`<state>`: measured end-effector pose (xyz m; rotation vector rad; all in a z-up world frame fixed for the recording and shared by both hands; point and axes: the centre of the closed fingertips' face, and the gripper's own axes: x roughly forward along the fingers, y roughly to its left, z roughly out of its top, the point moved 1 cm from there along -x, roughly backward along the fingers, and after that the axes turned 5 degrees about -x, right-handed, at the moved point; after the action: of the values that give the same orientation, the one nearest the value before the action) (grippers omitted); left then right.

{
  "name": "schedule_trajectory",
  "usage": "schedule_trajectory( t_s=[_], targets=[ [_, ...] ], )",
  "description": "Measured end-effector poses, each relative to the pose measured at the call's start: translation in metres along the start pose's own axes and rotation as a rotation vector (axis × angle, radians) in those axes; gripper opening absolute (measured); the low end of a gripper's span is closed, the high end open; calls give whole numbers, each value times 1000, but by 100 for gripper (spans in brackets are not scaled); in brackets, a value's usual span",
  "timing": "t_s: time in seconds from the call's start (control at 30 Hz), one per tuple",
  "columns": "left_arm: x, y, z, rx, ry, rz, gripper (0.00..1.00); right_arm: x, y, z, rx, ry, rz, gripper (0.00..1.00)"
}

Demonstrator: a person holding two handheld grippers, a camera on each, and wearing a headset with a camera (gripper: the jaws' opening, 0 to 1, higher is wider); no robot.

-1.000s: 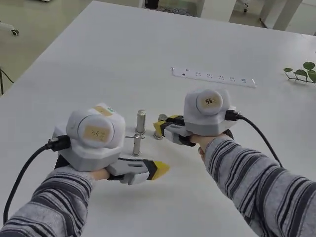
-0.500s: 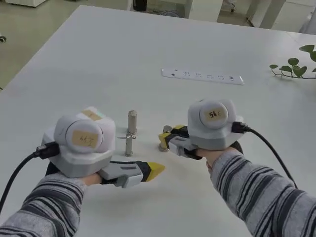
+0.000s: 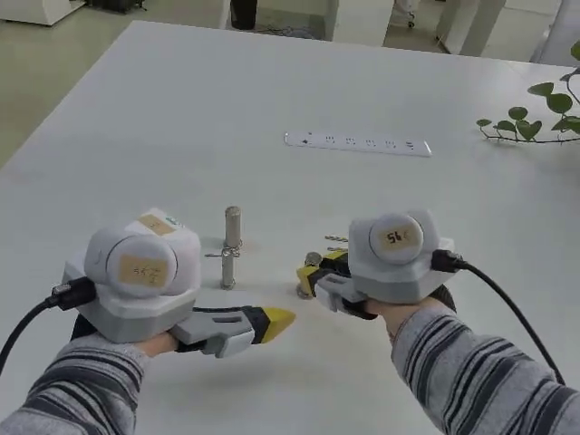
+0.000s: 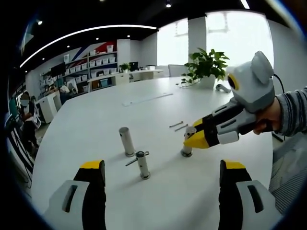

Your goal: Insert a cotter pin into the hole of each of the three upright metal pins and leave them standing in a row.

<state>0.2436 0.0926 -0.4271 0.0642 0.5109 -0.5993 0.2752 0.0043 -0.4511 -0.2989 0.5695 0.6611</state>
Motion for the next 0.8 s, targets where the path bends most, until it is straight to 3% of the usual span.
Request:
schedule_trajectory(
  t_s=[0.43,0.57,0.8],
  targets=[
    [1,1,0,-2,1,1,99,-1,0,-1,29,6,-29,9],
    [0,2,3,-15,-20,3,99,-2,0,-1,40,0,-33,9],
    [0,4,3,-18,-17,9,99,-8,5,3,13,-21,6,22]
  ],
)
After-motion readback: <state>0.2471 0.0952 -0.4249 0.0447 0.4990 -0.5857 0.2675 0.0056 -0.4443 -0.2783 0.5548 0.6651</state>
